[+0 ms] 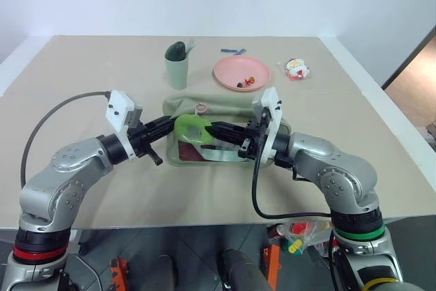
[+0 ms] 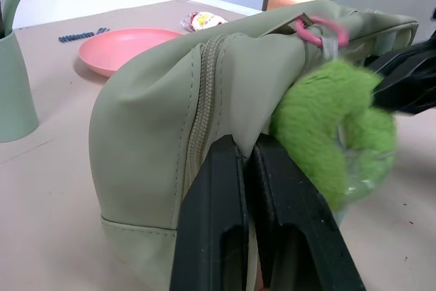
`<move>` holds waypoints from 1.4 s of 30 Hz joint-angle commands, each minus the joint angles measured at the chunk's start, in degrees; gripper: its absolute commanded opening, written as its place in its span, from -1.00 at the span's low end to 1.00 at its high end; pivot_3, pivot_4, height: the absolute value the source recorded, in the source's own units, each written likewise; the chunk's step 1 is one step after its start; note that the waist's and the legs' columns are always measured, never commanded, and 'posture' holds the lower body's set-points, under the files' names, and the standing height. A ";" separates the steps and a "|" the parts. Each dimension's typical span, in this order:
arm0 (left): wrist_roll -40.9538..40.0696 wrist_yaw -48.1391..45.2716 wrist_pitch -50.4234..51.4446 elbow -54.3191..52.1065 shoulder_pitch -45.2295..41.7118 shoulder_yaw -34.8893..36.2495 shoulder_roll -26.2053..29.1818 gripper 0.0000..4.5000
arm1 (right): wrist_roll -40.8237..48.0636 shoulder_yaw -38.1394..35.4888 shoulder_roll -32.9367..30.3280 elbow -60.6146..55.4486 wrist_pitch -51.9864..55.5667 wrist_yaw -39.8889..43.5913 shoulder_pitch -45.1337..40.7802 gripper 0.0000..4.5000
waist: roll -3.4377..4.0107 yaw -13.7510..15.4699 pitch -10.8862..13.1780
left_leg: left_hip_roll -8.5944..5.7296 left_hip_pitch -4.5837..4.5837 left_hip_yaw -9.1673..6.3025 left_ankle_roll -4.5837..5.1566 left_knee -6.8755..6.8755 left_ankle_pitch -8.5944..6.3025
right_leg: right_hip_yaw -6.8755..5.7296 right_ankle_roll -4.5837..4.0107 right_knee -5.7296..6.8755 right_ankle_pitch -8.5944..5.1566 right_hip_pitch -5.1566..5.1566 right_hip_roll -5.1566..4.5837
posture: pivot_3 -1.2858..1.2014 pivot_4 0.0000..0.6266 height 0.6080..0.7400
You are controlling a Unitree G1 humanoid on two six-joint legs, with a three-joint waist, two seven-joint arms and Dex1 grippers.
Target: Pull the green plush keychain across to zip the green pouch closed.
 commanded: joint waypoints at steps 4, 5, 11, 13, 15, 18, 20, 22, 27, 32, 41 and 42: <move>0.32 -0.31 -0.47 -0.57 -1.43 -1.41 -0.79 -1.00 | 5.80 -8.51 -5.33 0.66 -1.32 5.46 -9.77 -0.98 | 0.00 0.01 0.00 | -0.01 -0.02 0.01 0.00 0.03 0.00 | 0.01 -0.01 0.00 0.00 0.00 -0.01 | 0.03 -0.52 1.00; 0.42 -0.30 -0.49 -0.49 -1.59 -1.61 -0.96 -1.00 | 5.40 -9.13 -6.72 1.84 -1.72 6.58 -11.02 -0.98 | 0.00 0.01 0.00 | -0.01 -0.03 0.01 0.00 0.03 0.00 | 0.00 -0.04 -0.01 -0.02 0.00 -0.01 | 0.03 -0.52 1.00; 2.59 1.90 -1.33 0.82 -2.52 -2.48 -2.56 -1.00 | -4.17 -10.22 -17.12 10.80 -10.39 13.99 -11.50 -0.98 | 0.01 0.09 0.01 | -0.03 -0.02 0.01 0.00 -0.02 0.00 | -0.02 -0.06 -0.03 -0.05 -0.01 -0.04 | 0.03 -0.52 1.00; 4.24 3.23 -1.92 1.77 -2.98 -2.67 -3.25 -1.00 | -6.17 -11.07 -19.48 13.10 -12.53 15.03 -10.73 -0.98 | 0.01 0.08 0.01 | -0.04 -0.02 0.03 0.01 -0.02 0.00 | 0.00 -0.03 -0.04 -0.03 -0.01 -0.04 | 0.03 -0.52 1.00; 6.29 4.54 -2.97 2.75 -3.51 -3.08 -3.93 -1.00 | -8.20 -12.24 -21.28 15.44 -14.53 15.41 -10.07 -0.98 | 0.01 0.08 0.01 | -0.05 -0.02 0.02 0.01 -0.02 0.00 | 0.00 0.06 -0.03 0.02 -0.02 -0.03 | 0.03 -0.52 1.00; 8.96 6.39 -4.83 3.95 -4.15 -3.44 -5.10 -1.00 | -11.56 -13.45 -24.28 18.55 -18.16 16.25 -8.50 -0.98 | 0.02 0.09 0.01 | -0.06 -0.02 0.03 0.01 -0.02 0.00 | 0.02 0.07 -0.03 0.03 -0.02 -0.04 | 0.03 -0.52 1.00; 10.13 6.63 -5.60 4.37 -4.41 -3.75 -5.51 -1.00 | -12.85 -14.35 -25.65 19.75 -19.71 16.39 -7.66 -0.98 | 0.02 0.09 0.01 | -0.08 -0.02 0.05 0.01 -0.02 0.00 | 0.05 0.09 -0.03 0.04 -0.01 -0.06 | 0.03 -0.52 1.00; 11.19 7.27 -6.12 4.87 -4.53 -3.81 -5.76 -1.00 | -13.79 -15.33 -26.83 20.53 -20.62 16.28 -6.56 -0.98 | 0.03 0.09 0.01 | -0.08 -0.01 0.05 0.01 -0.02 0.00 | 0.07 0.11 -0.03 0.05 -0.01 -0.05 | 0.03 -0.52 1.00; 14.16 9.25 -8.59 6.10 -5.63 -3.44 -6.32 -1.00 | -18.64 -16.20 -31.44 22.21 -22.92 16.28 -2.32 -0.98 | 0.04 0.01 0.02 | -0.07 0.05 0.07 0.02 -0.01 0.00 | 0.11 0.11 -0.02 0.08 -0.01 -0.03 | 0.03 -0.52 1.00; 16.28 10.49 -10.35 5.76 -6.73 -3.38 -7.26 -1.00 | -22.67 -15.55 -33.21 20.08 -21.51 13.27 1.13 -0.98 | 0.05 -0.08 0.02 | -0.08 0.07 0.12 0.02 0.00 0.01 | 0.18 0.17 -0.02 0.12 0.00 -0.03 | 0.03 -0.52 1.00; 17.13 11.43 -10.59 4.19 -6.84 -3.56 -9.17 -1.00 | -27.47 -7.44 -32.57 9.91 -15.21 12.29 12.25 -0.98 | 0.04 -0.02 0.02 | -0.10 0.03 0.09 0.02 -0.05 0.00 | 0.18 0.24 -0.03 0.10 -0.02 -0.03 | 0.03 -0.52 1.00; 17.20 11.48 -10.52 4.14 -6.77 -3.62 -9.25 -1.00 | -27.49 -5.95 -31.68 8.19 -14.53 12.04 13.93 -0.98 | 0.04 -0.02 0.02 | -0.09 0.03 0.09 0.02 -0.05 0.00 | 0.18 0.23 -0.03 0.10 -0.03 -0.02 | 0.03 -0.52 1.00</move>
